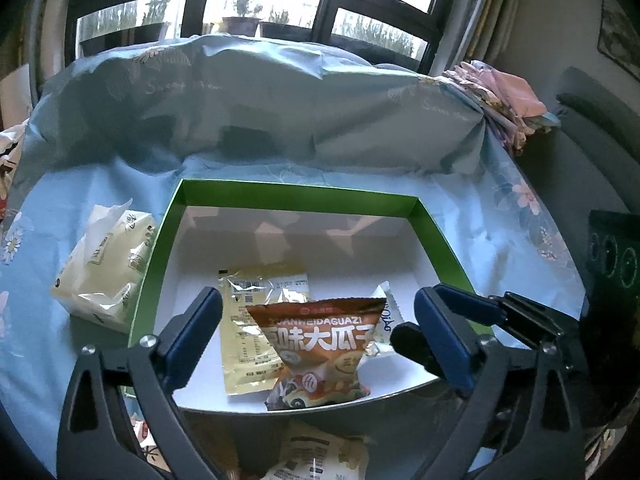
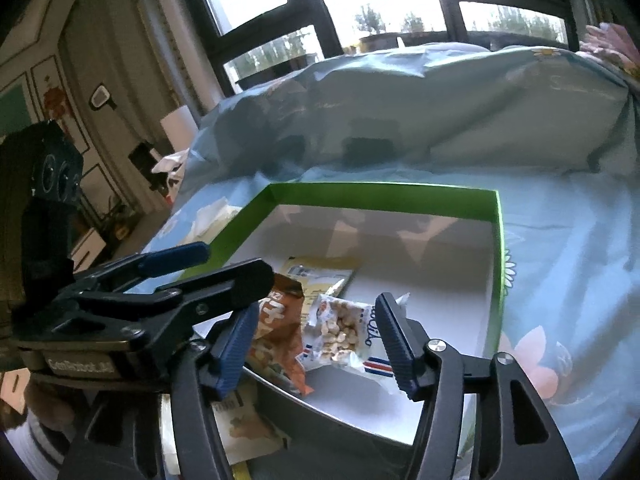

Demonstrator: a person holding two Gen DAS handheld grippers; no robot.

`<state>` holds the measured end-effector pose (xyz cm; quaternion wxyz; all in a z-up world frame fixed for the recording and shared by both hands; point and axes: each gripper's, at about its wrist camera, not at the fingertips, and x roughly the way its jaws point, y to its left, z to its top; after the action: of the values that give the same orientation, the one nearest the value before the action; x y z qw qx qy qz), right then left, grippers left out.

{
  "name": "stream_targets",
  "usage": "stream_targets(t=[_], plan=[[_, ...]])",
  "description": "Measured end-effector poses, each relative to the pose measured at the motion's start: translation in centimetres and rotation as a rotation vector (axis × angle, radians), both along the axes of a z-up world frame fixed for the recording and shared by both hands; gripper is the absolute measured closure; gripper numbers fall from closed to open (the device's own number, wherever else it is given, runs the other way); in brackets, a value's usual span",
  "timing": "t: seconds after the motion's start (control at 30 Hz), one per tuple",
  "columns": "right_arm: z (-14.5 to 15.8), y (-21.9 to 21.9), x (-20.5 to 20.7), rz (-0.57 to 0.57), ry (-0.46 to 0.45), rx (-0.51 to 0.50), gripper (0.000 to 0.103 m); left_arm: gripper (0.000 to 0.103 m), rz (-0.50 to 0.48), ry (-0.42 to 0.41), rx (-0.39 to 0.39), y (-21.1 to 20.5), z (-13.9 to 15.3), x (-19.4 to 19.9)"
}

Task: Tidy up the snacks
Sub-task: 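Open the left tool to drop the orange bag into the box, then withdraw the left tool from the box toward the snack pile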

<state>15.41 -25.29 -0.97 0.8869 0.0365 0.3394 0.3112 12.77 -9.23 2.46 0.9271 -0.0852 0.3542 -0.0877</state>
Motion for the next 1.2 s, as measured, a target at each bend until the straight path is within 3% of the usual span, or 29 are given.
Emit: stream_targets(t=[0.23, 0.8, 0.93, 1.2], plan=[[0.4, -0.7, -0.6, -0.049, -0.029, -0.021, 0.041, 0.000, 0.018, -0.020, 0.028, -0.2, 0.4, -0.7], [0.9, -3.3, -2.6, -0.132, -0.065, 0.014, 0.033, 0.000, 0.060, -0.045, 0.078, -0.1, 1.1, -3.0], [0.8, -3.9, -3.5, -0.148, -0.079, 0.022, 0.025, 0.000, 0.067, -0.046, 0.099, -0.1, 1.1, -3.4], [-0.1, -4.3, -4.7, -0.133, -0.061, 0.016, 0.024, 0.000, 0.069, -0.029, 0.120, -0.7, 0.6, -4.2]])
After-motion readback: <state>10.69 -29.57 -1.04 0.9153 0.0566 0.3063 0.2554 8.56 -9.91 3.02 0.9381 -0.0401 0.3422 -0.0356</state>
